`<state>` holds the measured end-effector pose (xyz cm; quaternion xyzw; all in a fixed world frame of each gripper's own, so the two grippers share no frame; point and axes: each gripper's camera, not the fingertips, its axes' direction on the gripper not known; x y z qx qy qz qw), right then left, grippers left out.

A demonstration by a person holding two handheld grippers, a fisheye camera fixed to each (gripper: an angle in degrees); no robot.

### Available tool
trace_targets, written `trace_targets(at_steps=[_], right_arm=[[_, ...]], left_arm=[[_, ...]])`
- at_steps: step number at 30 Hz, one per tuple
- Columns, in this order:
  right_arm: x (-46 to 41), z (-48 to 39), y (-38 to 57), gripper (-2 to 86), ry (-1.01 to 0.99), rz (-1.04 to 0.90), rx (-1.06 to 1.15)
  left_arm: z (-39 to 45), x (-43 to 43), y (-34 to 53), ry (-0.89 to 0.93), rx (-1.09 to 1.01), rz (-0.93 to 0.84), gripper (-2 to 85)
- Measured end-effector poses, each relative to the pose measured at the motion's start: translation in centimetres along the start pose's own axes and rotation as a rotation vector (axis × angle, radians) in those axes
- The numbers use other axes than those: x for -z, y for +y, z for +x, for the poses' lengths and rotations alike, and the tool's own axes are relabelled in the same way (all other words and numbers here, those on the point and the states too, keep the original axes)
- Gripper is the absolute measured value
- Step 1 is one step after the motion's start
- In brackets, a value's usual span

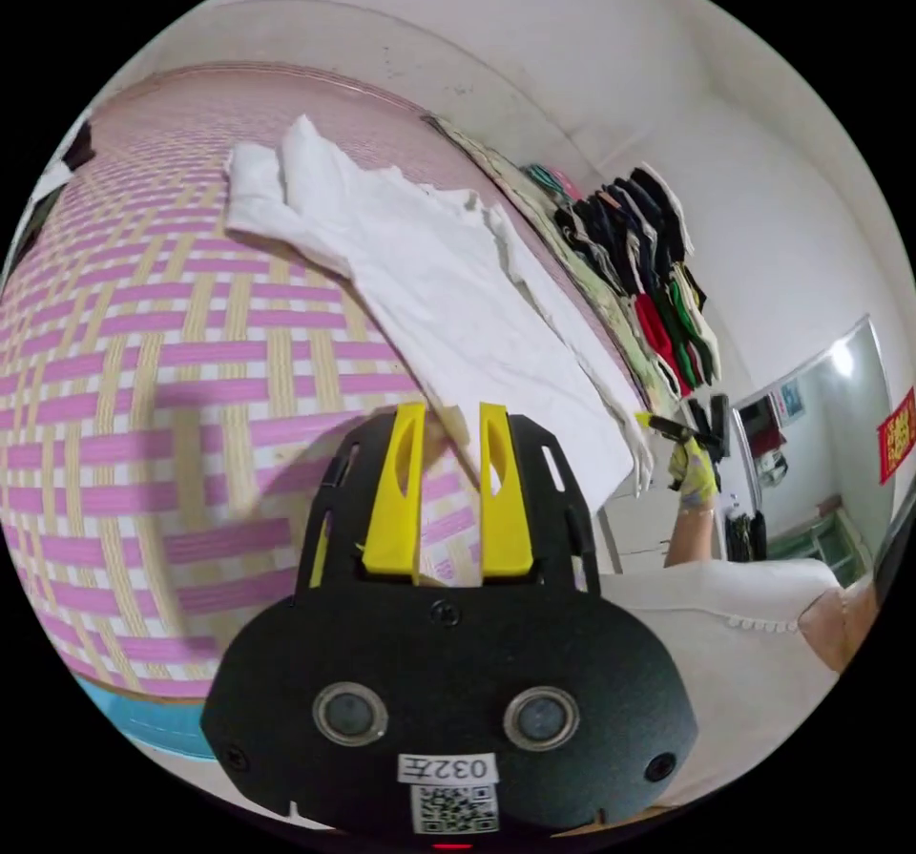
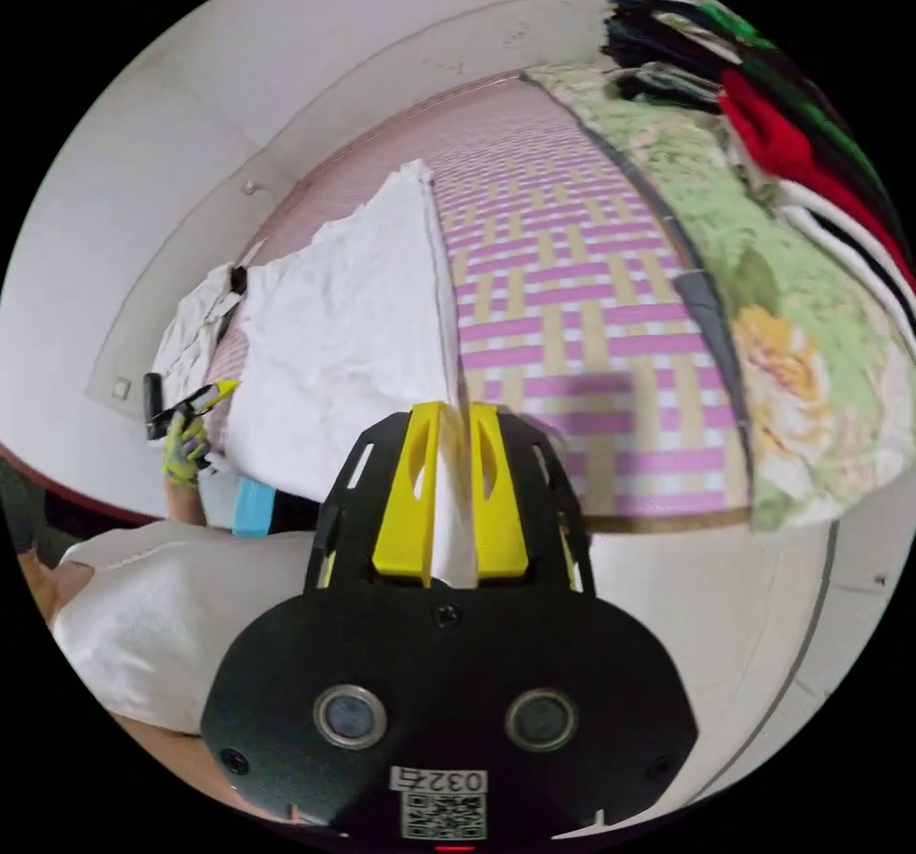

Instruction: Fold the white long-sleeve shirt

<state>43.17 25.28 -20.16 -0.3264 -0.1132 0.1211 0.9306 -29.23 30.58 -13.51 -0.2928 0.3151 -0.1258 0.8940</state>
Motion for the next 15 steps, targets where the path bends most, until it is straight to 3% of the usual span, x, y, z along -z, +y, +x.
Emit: trace_targets(at_steps=[3,8,11,13,15], right_arm=[[2.2,-2.4,0.5,7.7,-0.116,0.138,0.075],[0.5,-6.5,-0.6,7.1,-0.234,0.118,0.194],[-2.1,-9.4,-1.3,6.9,-0.348,0.056,0.268],[-3.6,-11.3,-1.5,6.8,-0.380,0.012,0.320],[-4.5,-13.1,-1.4,6.6,-0.400,-0.005,0.364]], left_arm=[[-5.5,2.8,-2.5,0.050,0.176,0.095,6.9],[-12.5,3.0,-5.8,0.182,0.433,0.130,6.8],[-15.0,2.7,-6.2,0.263,0.567,0.250,5.0],[-15.1,2.8,-5.9,0.327,0.553,0.339,1.8],[-10.7,3.4,-6.2,0.345,0.334,0.365,-0.3]])
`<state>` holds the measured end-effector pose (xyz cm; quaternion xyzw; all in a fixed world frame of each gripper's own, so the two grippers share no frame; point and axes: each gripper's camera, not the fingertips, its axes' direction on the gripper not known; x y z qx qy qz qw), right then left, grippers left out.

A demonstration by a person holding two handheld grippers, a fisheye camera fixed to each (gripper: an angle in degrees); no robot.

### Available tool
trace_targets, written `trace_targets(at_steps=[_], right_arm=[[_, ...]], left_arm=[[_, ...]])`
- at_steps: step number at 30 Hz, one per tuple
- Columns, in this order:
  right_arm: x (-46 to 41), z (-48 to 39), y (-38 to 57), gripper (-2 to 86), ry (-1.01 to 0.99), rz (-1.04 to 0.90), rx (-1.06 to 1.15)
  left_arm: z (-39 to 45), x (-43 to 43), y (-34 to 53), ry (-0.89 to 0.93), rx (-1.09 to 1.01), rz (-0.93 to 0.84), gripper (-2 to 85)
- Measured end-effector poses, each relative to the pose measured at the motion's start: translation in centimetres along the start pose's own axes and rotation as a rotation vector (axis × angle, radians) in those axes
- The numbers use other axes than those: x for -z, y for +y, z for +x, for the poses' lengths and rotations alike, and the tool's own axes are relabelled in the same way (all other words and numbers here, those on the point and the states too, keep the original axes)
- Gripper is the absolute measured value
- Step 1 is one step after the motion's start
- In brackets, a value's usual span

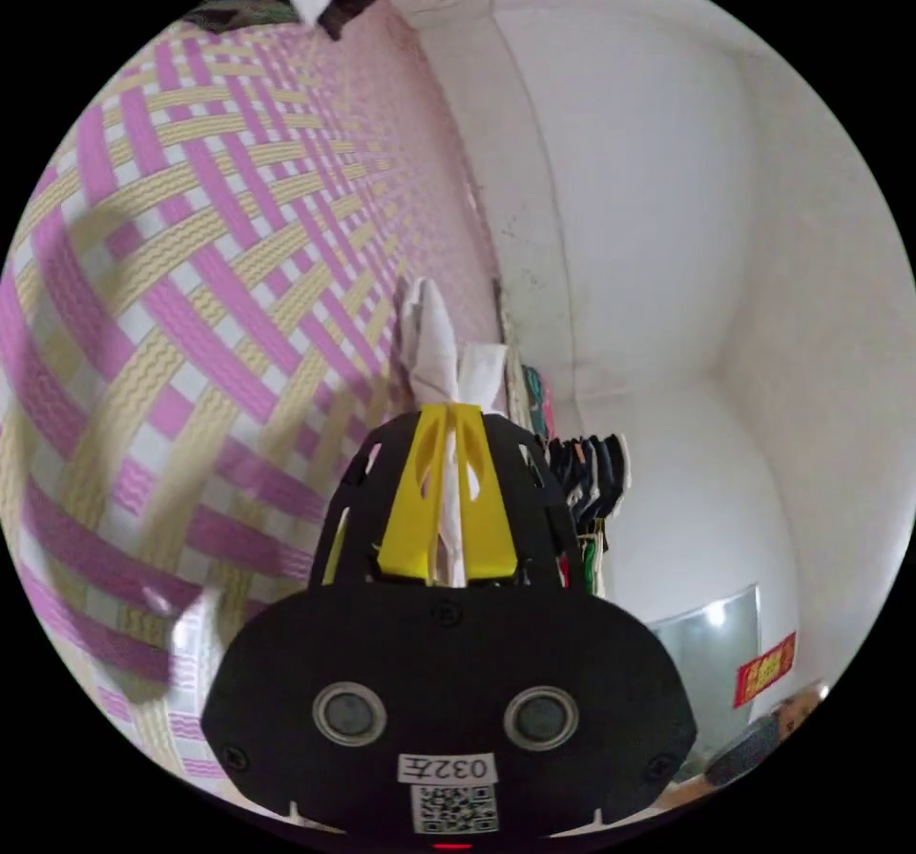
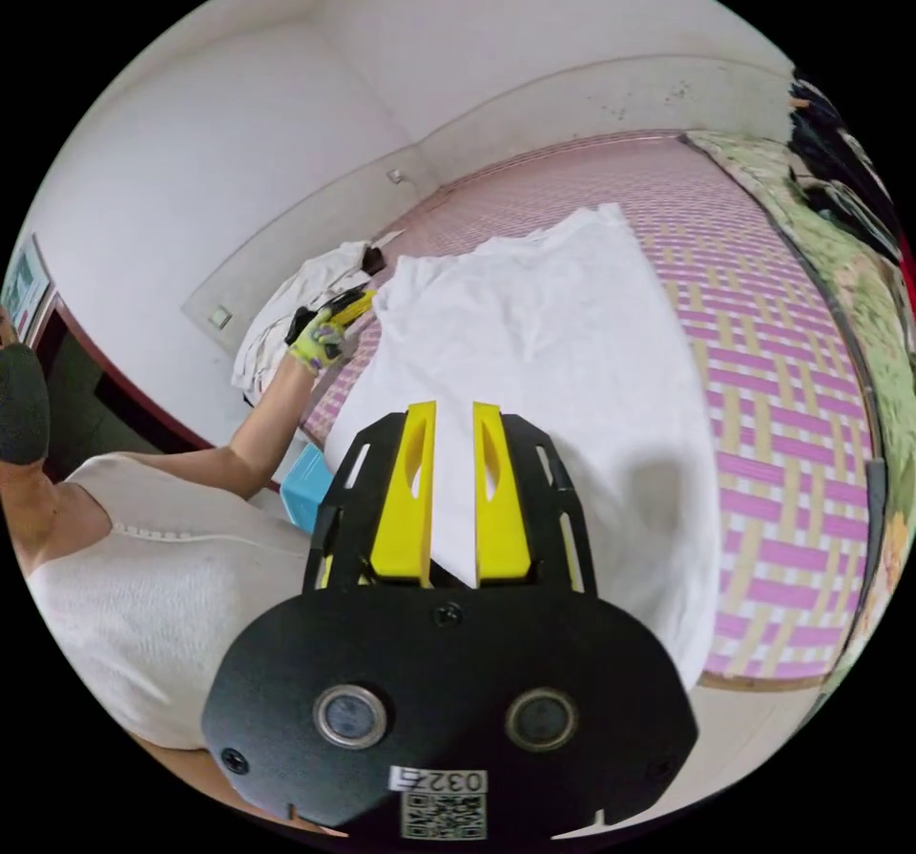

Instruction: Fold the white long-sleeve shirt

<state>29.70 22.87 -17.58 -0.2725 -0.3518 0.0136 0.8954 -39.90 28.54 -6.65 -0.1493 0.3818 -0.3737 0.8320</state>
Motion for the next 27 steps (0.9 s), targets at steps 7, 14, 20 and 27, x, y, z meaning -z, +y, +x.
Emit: trace_targets(at_steps=[7,14,20,27], right_arm=[[-2.0,-0.3,-0.9,6.4,-0.050,-0.043,0.027],[-3.0,-0.4,-0.5,6.4,-0.072,-0.075,0.030],[-2.4,-0.2,-0.1,6.3,-0.084,-0.055,0.027],[-2.3,-0.1,-0.4,6.2,-0.081,-0.064,0.028]], left_arm=[[16.6,-8.5,14.2,-0.304,-0.945,-0.503,1.4],[13.0,-3.5,10.6,-0.555,-0.689,-0.231,3.4],[6.4,-4.9,4.5,-0.386,-0.470,-0.409,10.5],[6.1,-8.1,1.5,-0.182,-0.444,-0.582,2.0]])
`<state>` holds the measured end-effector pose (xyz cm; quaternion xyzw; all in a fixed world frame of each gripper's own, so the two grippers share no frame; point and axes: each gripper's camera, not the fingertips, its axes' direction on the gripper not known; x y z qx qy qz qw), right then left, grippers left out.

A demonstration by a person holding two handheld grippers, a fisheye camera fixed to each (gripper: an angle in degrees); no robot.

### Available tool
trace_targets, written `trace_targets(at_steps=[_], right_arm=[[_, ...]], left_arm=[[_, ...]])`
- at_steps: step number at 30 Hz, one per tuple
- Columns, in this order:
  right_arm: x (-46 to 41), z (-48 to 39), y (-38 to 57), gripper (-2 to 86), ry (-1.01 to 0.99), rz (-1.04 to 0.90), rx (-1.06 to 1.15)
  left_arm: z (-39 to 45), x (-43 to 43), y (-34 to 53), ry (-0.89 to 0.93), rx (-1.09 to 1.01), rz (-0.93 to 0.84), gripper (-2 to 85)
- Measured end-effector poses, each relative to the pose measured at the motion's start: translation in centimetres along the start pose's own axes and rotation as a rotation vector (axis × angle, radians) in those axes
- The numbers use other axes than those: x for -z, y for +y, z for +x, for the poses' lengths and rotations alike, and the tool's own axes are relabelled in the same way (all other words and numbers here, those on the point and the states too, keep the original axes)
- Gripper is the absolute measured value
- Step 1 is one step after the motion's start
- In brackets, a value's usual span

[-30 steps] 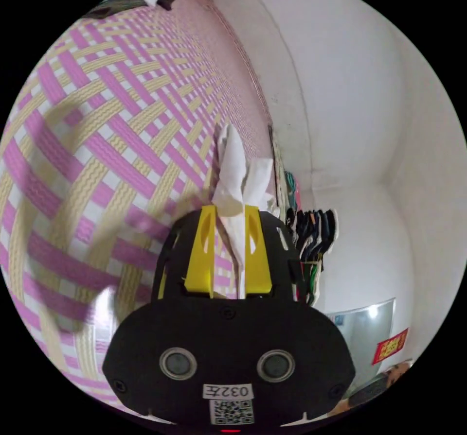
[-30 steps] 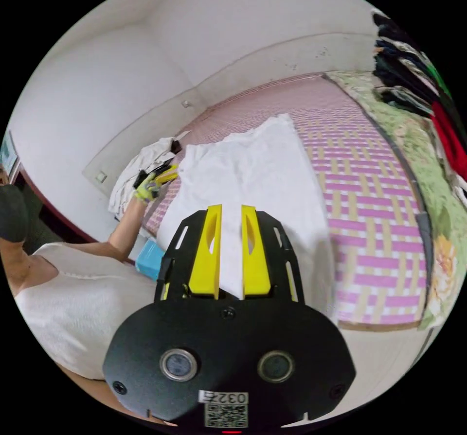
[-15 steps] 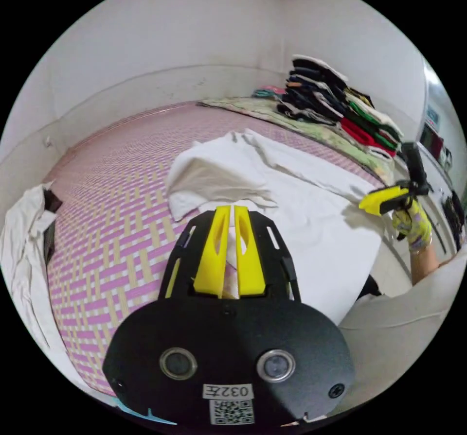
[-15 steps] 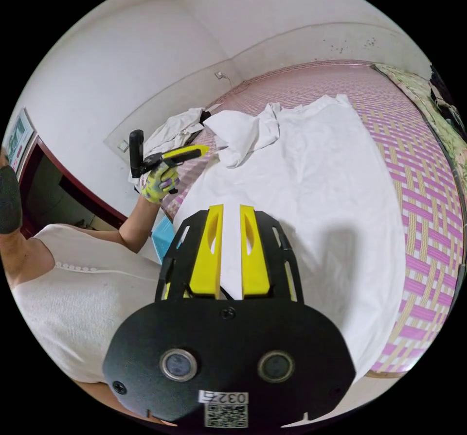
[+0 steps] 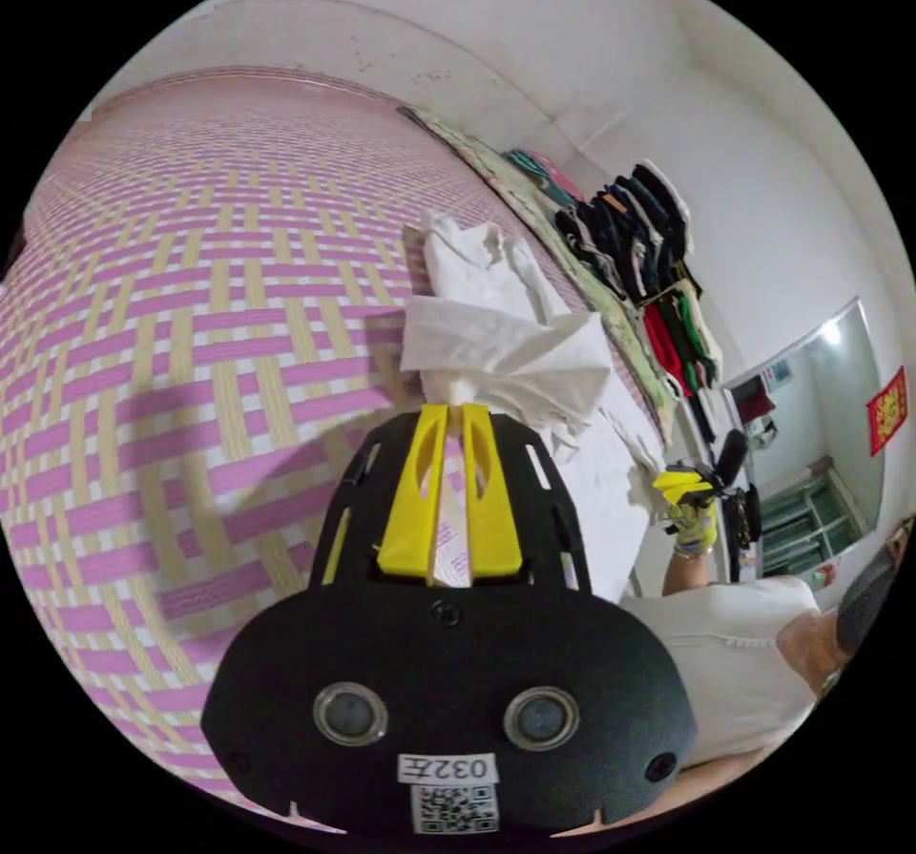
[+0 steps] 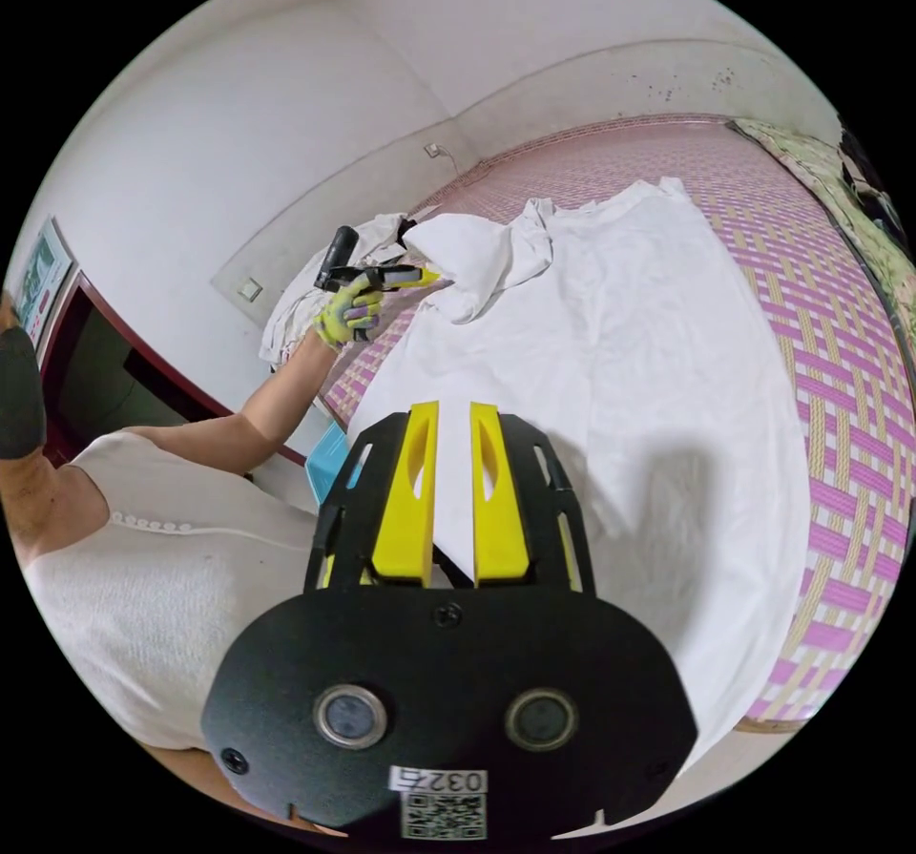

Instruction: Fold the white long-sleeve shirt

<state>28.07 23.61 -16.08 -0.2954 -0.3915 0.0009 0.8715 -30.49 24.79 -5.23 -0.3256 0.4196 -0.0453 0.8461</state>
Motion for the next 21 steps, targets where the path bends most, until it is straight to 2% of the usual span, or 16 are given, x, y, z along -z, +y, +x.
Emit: trace_targets(at_steps=[5,10,12,15,19,21], right_arm=[[-0.8,0.1,-0.6,6.2,-0.011,-0.046,0.013],[-1.4,0.7,-1.2,6.2,-0.040,-0.059,0.015],[-1.8,0.9,-1.4,6.1,-0.047,-0.068,0.014],[-2.4,1.2,-1.7,6.1,-0.058,-0.081,0.010],[-2.8,1.2,-1.9,6.1,-0.062,-0.094,0.012],[-2.9,1.1,-2.1,6.1,-0.065,-0.097,0.014]], left_arm=[[1.3,8.9,1.0,0.074,0.024,0.101,-0.6],[1.7,18.6,5.6,-0.067,0.091,0.190,-1.4],[0.8,21.3,8.4,-0.187,0.161,0.190,-0.6],[-0.9,22.3,12.2,-0.366,0.286,0.153,1.9],[-2.4,21.6,16.7,-0.306,0.341,0.181,3.2],[-3.0,20.9,19.5,-0.363,0.410,0.194,3.9]])
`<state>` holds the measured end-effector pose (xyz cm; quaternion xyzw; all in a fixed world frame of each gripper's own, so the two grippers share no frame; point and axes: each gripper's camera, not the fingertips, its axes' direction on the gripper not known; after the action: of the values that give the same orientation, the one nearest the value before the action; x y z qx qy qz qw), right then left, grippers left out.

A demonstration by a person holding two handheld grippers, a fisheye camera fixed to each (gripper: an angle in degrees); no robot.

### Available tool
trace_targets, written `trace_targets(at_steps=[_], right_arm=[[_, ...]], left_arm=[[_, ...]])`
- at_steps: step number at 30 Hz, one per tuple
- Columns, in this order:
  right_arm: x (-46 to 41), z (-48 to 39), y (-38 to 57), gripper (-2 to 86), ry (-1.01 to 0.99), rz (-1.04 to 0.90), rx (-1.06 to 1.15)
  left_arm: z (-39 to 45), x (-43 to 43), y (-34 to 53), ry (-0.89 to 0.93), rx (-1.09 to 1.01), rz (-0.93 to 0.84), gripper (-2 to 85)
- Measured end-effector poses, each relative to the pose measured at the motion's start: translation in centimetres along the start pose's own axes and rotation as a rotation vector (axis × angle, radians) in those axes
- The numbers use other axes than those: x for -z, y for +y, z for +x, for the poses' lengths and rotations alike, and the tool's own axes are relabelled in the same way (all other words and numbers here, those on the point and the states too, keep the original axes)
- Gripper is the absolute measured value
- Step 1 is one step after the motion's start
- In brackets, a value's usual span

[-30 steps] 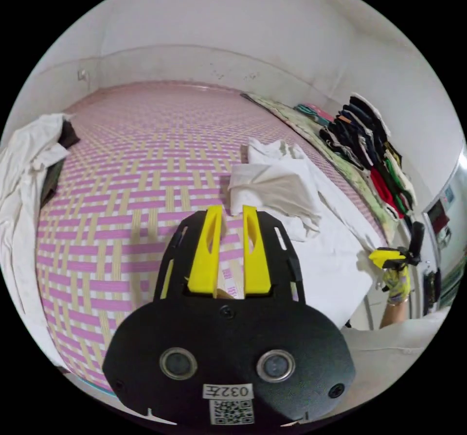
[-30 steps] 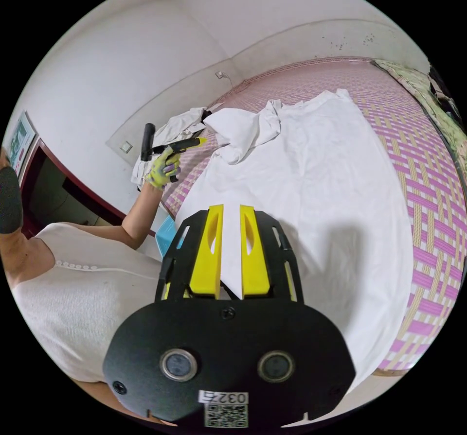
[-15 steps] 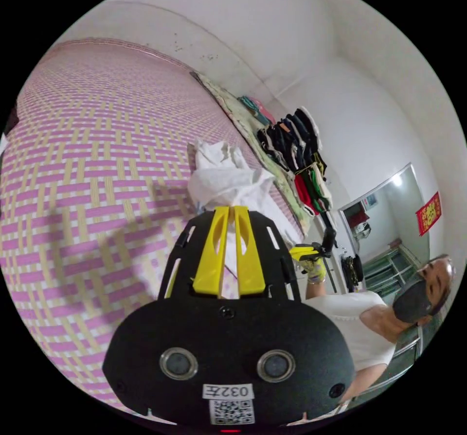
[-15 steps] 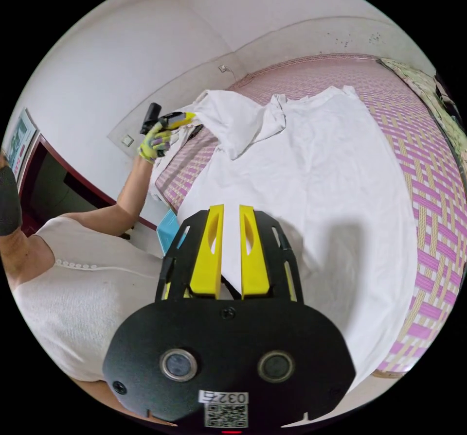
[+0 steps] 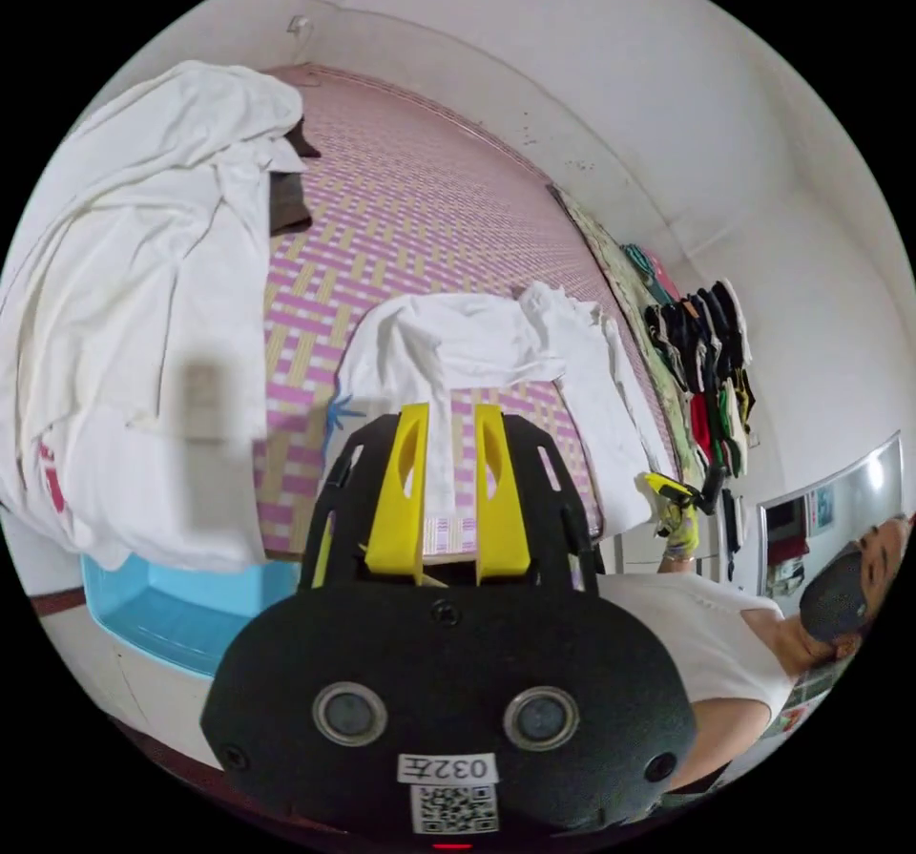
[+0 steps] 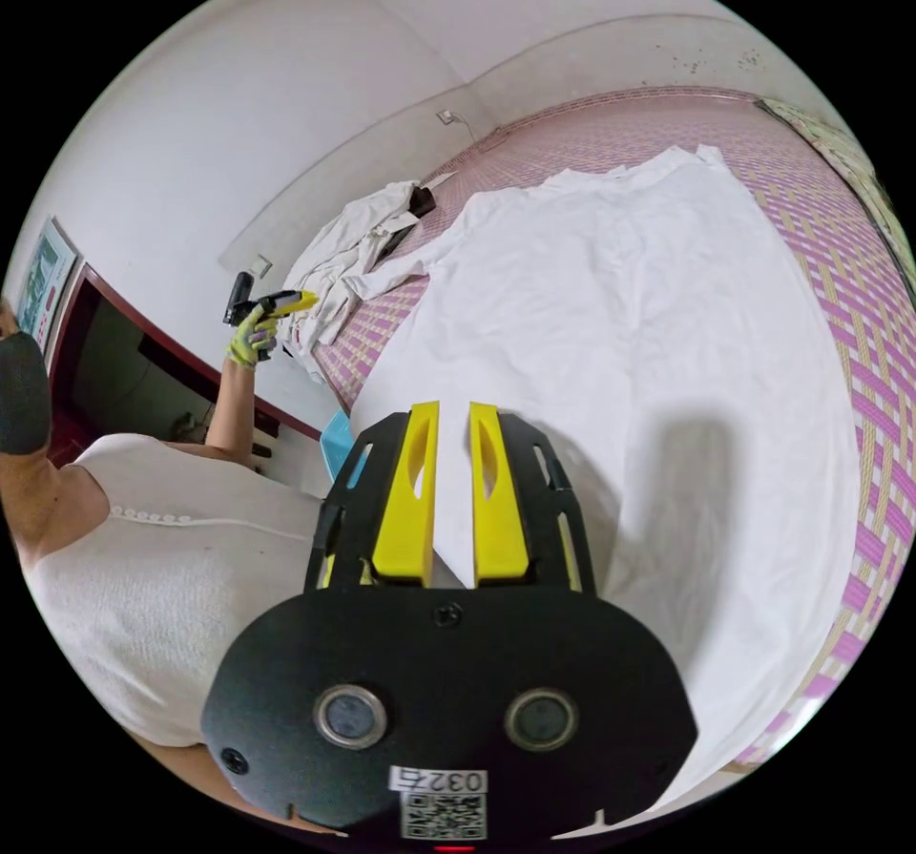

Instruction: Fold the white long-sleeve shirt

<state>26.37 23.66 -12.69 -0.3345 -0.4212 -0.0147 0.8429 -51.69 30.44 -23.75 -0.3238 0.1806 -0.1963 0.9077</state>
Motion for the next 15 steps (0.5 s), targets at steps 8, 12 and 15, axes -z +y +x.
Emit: trace_targets(at_steps=[8,12,15], right_arm=[[-0.2,-0.3,-0.1,6.2,-0.017,0.004,0.007],[-0.4,-0.7,-0.3,6.2,-0.019,0.004,0.018],[-0.7,-1.0,-0.4,6.2,-0.027,0.004,0.023]], left_arm=[[-1.4,-0.4,5.4,-0.315,0.160,0.086,7.0],[-1.2,-0.6,5.8,-0.247,0.148,0.146,9.9],[0.4,-1.3,6.0,-0.307,0.101,0.158,8.7]])
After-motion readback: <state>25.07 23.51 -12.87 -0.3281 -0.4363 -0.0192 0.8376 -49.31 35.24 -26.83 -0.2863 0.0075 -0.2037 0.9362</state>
